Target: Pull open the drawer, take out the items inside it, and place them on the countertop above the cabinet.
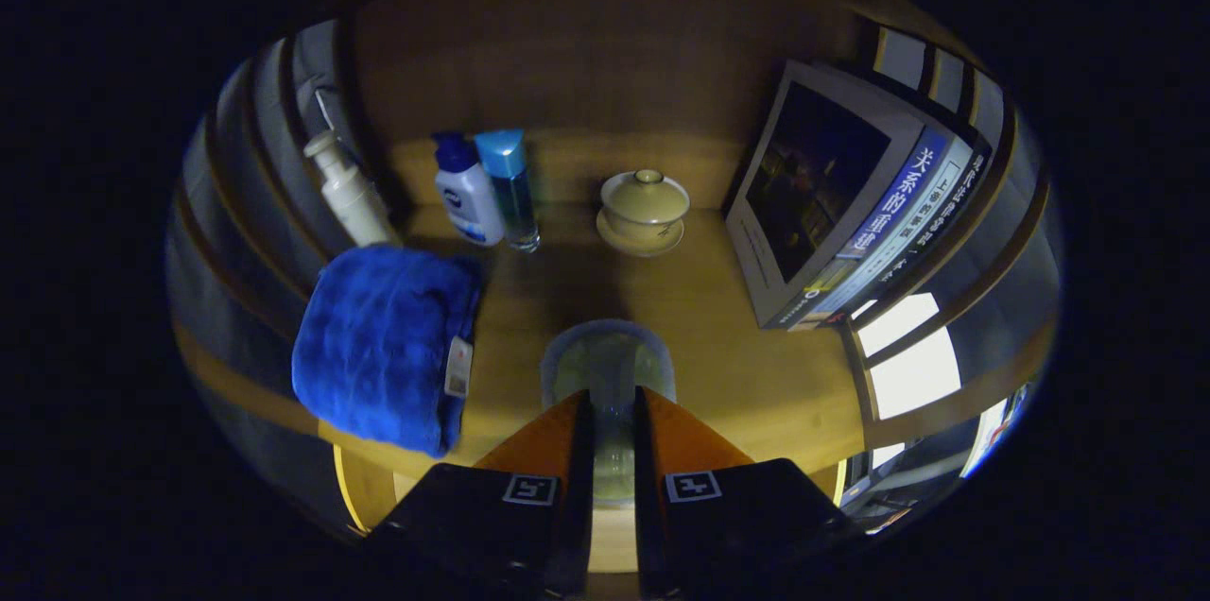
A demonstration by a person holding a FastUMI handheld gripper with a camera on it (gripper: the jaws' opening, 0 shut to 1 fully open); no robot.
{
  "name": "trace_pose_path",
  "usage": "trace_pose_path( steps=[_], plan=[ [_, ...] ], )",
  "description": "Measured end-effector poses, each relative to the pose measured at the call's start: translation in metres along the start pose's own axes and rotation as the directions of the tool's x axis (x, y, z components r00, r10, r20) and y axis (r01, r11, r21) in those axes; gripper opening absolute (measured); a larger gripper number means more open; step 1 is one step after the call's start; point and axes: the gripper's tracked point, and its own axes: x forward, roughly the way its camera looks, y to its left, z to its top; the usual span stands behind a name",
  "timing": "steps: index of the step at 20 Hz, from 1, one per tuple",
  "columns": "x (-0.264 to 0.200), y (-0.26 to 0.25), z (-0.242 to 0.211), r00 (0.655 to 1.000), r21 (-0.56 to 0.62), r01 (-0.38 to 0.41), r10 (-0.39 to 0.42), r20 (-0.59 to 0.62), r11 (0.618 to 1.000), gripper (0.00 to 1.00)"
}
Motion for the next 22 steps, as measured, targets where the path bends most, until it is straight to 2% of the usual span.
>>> trace_pose_path(
  steps=[1,7,11,14,20,22],
  plan=[
    [0.006,-0.002,0.002,1.0,0.011,0.01,-0.011,0.01,1.0,0.28],
    [0.01,-0.001,0.007,0.989,0.051,0.022,-0.029,0.143,0.998,0.61],
    [-0.009,-0.004,0.008,0.962,0.113,-0.001,-0.029,0.27,0.994,0.83],
    [-0.04,0.001,0.0,0.936,0.102,-0.033,-0.005,0.351,0.994,1.0],
    [-0.101,-0.013,-0.031,0.846,0.093,-0.086,0.023,0.532,0.992,0.99],
    [-0.121,-0.024,-0.044,0.823,0.077,-0.073,0.016,0.567,0.994,0.99]
  ],
)
